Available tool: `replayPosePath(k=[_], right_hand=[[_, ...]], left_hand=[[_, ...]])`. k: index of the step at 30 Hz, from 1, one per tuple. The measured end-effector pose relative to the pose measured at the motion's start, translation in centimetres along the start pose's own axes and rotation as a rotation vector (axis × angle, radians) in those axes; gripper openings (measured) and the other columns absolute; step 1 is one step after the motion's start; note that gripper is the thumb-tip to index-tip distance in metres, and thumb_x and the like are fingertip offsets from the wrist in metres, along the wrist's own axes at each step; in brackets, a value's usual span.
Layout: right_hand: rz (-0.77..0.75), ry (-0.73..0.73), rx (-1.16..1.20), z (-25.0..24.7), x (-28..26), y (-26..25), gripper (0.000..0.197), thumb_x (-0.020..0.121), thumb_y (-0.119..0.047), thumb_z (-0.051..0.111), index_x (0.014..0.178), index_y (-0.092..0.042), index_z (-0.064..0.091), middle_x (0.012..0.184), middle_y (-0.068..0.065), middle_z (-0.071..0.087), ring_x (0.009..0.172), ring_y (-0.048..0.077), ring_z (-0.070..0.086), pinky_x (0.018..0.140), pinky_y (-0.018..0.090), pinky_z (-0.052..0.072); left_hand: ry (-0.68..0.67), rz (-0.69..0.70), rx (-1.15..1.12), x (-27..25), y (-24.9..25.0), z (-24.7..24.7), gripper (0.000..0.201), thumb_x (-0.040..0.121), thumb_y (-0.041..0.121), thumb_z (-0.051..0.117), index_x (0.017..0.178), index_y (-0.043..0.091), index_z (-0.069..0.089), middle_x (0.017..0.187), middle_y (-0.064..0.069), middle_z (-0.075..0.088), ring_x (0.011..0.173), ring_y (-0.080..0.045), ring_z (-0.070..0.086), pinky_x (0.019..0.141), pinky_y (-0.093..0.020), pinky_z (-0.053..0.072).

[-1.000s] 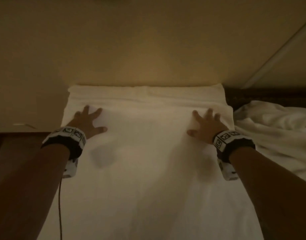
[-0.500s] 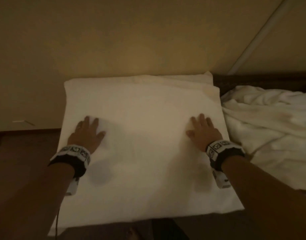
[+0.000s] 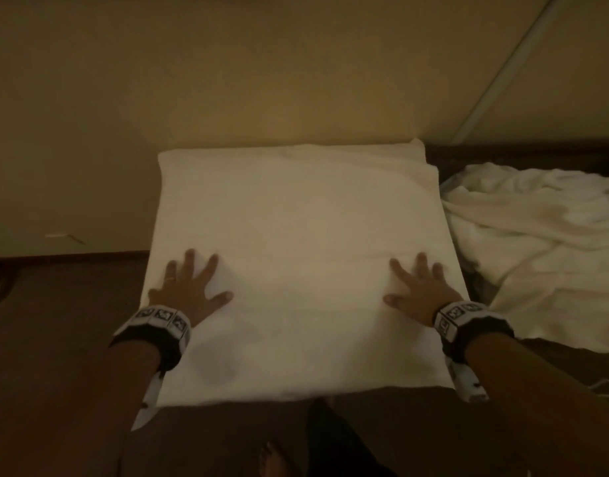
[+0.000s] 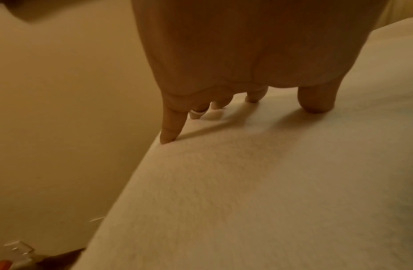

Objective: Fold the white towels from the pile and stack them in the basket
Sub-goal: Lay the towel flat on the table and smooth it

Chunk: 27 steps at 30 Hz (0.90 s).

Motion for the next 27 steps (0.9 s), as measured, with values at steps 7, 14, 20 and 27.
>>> replayPosePath(k=[7,14,20,27], right_hand=[[0.014,0.022,-0.036,-4.1,4.3,-0.4,0.084,0.088,-0.071,0.043,0.149,-0.048,-0.009,0.159,0.006,-0.025,0.146,0.044,-0.012,0.115,0.060,0.018],[0.018,0.126,-0.011,-5.9,6.0,-0.8,0.077,0.090,-0.070,0.036,0.150,-0.043,-0.003,0.161,0.003,-0.019,0.149,0.036,-0.007,0.114,0.062,0.021],[-0.099,0.308,-0.130,-1.3,-1.0,-1.6,0.068,0.097,-0.059,0.025,0.154,-0.028,0.005,0.163,0.008,-0.010,0.149,0.031,0.003,0.115,0.054,0.025],[-0.017,0.195,-0.093,7.4,-8.8,1.6,0.076,0.088,-0.074,0.011,0.148,-0.040,-0.021,0.159,0.002,-0.025,0.148,0.033,-0.015,0.118,0.057,0.007]], left_hand=[[0.006,0.016,-0.015,5.0,1.2,-3.5,0.089,0.079,0.084,0.037,0.145,0.056,-0.016,0.159,0.011,-0.029,0.150,-0.032,-0.012,0.113,-0.066,0.018],[0.088,0.013,-0.034,6.5,2.2,-5.7,0.086,0.085,0.077,0.041,0.151,0.048,-0.006,0.162,0.008,-0.021,0.151,-0.029,-0.007,0.115,-0.064,0.015],[0.148,0.087,0.061,-0.7,1.9,0.7,0.084,0.086,0.078,0.021,0.151,0.042,-0.018,0.162,0.001,-0.024,0.151,-0.030,-0.008,0.117,-0.060,0.013],[0.172,0.099,0.050,-9.8,-1.0,8.6,0.086,0.075,0.080,-0.007,0.150,0.041,-0.022,0.161,-0.001,-0.027,0.150,-0.032,-0.013,0.119,-0.059,0.002]])
Point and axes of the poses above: each hand's wrist, its own x-axis towards the middle knuckle, its own z-axis out of the palm, y = z × x, the point moved 9 cm from there along x, towards the middle knuckle
